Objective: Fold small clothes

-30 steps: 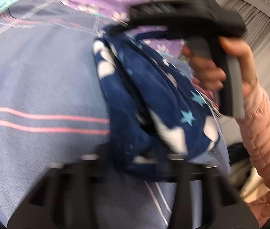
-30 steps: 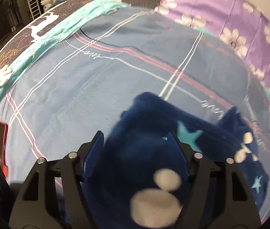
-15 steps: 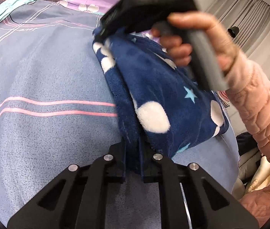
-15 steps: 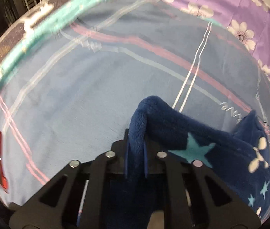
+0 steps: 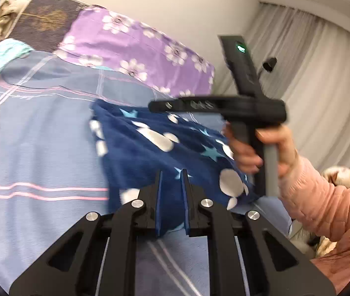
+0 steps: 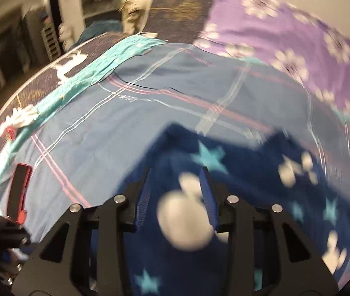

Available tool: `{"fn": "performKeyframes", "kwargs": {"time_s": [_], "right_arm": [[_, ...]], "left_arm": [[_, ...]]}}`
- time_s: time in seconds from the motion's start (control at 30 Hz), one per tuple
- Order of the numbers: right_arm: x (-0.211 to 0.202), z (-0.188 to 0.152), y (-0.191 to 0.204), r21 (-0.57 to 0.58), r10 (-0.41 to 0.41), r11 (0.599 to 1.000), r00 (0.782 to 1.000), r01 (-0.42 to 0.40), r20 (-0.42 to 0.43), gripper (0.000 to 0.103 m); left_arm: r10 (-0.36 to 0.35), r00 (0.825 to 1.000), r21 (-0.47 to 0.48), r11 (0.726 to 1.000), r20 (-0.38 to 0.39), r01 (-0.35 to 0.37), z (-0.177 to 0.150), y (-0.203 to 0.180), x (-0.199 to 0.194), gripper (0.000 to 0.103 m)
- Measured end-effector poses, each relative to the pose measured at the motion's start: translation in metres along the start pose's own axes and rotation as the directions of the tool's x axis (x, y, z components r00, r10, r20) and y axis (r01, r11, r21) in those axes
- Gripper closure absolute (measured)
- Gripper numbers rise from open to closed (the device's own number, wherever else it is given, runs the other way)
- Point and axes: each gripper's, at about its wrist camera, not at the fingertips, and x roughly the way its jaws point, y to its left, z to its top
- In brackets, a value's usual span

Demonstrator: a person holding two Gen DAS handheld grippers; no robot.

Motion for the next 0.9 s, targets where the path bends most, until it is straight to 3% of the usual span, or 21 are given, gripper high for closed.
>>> {"fn": "performKeyframes", "kwargs": {"time_s": [0.03, 0.07, 0.13, 0.17, 0.23, 0.3, 0.4, 0.5, 0.6, 0.67, 0.7, 0.73, 0.8, 0.87, 0.9], "right_arm": [[-0.002, -0.015, -0.013, 0.038, -0.019, 0.999, 1.0, 0.019, -0.003, 0.063], [0.0, -0.034, -0.028, 0.086, -0.069, 0.994, 0.997, 0.07, -0.019, 0.062], [0.021, -0.065, -0.047, 0.119, -0.122, 0.984, 0.988, 0.134, -0.098, 0.049], [0.025, -0.082, -0.055, 0.115, -0.094, 0.988, 0.994, 0.1, -0.061, 0.049], [0.017, -0.092, -0.049, 0.062, -0.105, 0.993, 0.994, 0.104, 0.017, 0.049], [0.011, -0.092, -0.045, 0.062, -0.135, 0.989, 0.991, 0.133, 0.018, 0.049], [-0.017, -0.095, -0.053, 0.171, -0.135, 0.978, 0.989, 0.123, 0.061, 0.049], [-0.064, -0.115, -0.068, 0.259, -0.204, 0.953, 0.965, 0.157, 0.166, 0.049], [-0.093, -0.14, -0.078, 0.315, -0.292, 0.923, 0.935, 0.22, 0.2, 0.049], [-0.089, -0.155, -0.083, 0.328, -0.266, 0.922, 0.951, 0.205, 0.155, 0.048], [-0.07, -0.164, -0.087, 0.326, -0.211, 0.928, 0.976, 0.18, 0.061, 0.046], [-0.044, -0.176, -0.092, 0.338, -0.15, 0.928, 0.988, 0.156, -0.044, 0.045], [-0.04, -0.187, -0.089, 0.307, -0.169, 0.939, 0.986, 0.158, 0.011, 0.044], [-0.043, -0.185, -0.093, 0.344, -0.151, 0.928, 0.989, 0.143, -0.004, 0.044], [-0.043, -0.185, -0.096, 0.357, -0.135, 0.925, 0.991, 0.13, -0.012, 0.043]], "left_arm": [[0.015, 0.999, -0.003, 1.0, -0.036, -0.015, -0.003, 0.0, 0.012, 0.087], [0.088, 0.99, -0.008, 0.996, -0.111, -0.089, -0.01, 0.006, 0.034, 0.085], [0.196, 0.96, 0.003, 0.98, -0.201, -0.2, -0.024, 0.017, 0.061, 0.086], [0.144, 0.968, -0.049, 0.986, -0.204, -0.157, -0.024, 0.025, 0.062, 0.086], [0.125, 0.974, -0.09, 0.985, -0.19, -0.144, -0.02, 0.029, 0.056, 0.087], [0.154, 0.969, -0.066, 0.983, -0.19, -0.17, -0.023, 0.023, 0.057, 0.087], [0.221, 0.959, 0.002, 0.975, -0.176, -0.224, -0.021, 0.004, 0.053, 0.085], [0.246, 0.959, 0.029, 0.969, -0.144, -0.244, -0.02, -0.009, 0.041, 0.079], [0.252, 0.964, 0.02, 0.968, -0.085, -0.252, -0.011, -0.013, 0.03, 0.067], [0.284, 0.958, 0.029, 0.959, -0.049, -0.283, -0.003, -0.015, 0.029, 0.047], [0.32, 0.946, 0.032, 0.947, -0.051, -0.319, 0.0, -0.013, 0.033, 0.037], [0.358, 0.931, 0.04, 0.934, -0.072, -0.356, -0.001, -0.01, 0.04, 0.035], [0.428, 0.876, 0.022, 0.901, -0.222, -0.434, -0.014, 0.012, 0.074, 0.029], [0.402, 0.893, -0.006, 0.911, -0.203, -0.412, -0.015, 0.014, 0.072, 0.027], [0.403, 0.893, -0.009, 0.911, -0.202, -0.413, -0.014, 0.014, 0.07, 0.027]]}}
